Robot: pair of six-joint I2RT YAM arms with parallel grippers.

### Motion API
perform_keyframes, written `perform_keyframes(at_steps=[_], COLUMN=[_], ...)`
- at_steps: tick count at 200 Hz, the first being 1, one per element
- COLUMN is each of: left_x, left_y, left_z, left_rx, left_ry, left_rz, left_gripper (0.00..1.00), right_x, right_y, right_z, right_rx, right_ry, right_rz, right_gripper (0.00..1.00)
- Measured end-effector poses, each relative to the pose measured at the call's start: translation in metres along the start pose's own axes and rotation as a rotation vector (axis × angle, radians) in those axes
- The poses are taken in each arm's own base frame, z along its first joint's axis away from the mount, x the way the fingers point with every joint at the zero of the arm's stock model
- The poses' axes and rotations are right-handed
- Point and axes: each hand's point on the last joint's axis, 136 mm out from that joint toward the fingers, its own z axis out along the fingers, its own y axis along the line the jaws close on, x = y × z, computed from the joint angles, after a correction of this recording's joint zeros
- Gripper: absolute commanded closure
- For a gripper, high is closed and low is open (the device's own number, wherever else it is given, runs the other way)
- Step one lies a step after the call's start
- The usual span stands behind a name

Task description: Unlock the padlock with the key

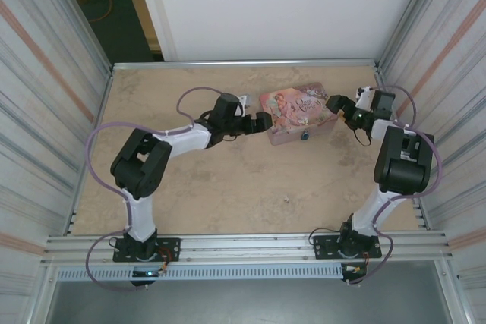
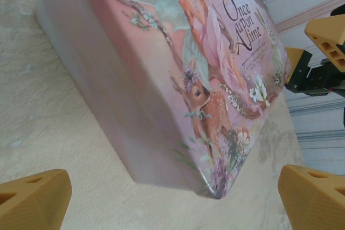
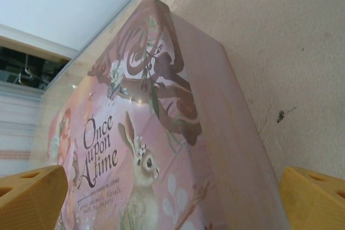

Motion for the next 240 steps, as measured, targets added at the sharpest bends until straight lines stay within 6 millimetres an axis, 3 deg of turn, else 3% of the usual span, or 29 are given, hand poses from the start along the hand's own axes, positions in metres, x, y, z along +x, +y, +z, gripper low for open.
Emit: perform_keyframes(at_steps=[46, 97, 144, 240], left_x=[-0.005, -0.005, -0.008, -0.007], left_y=[-0.005, -0.009, -0.022, -0.015], left_z=[0.018, 0.04, 0.041, 0.039], left_rx=[0.024, 0.059, 0.087, 0.053], left_ry=[0.009, 0.043, 0.044, 0.05], left_rz=[-0.023, -0.047, -0.038, -0.049], left_gripper=[0.01, 0.01, 0.01, 0.01], right_x=[0.001, 0.002, 0.008, 0.023], right_y=[-0.002, 0.01, 0.018, 0.025], right_z=[0.01, 0.02, 0.023, 0.019], right_rx=[-0.01, -0.048, -0.074, -0.054], right_ry=[0.03, 0.07, 0.098, 0.112], right_rz=[0.004, -0.04, -0.064, -0.099], right_gripper=[0.01, 0.02, 0.03, 0.04])
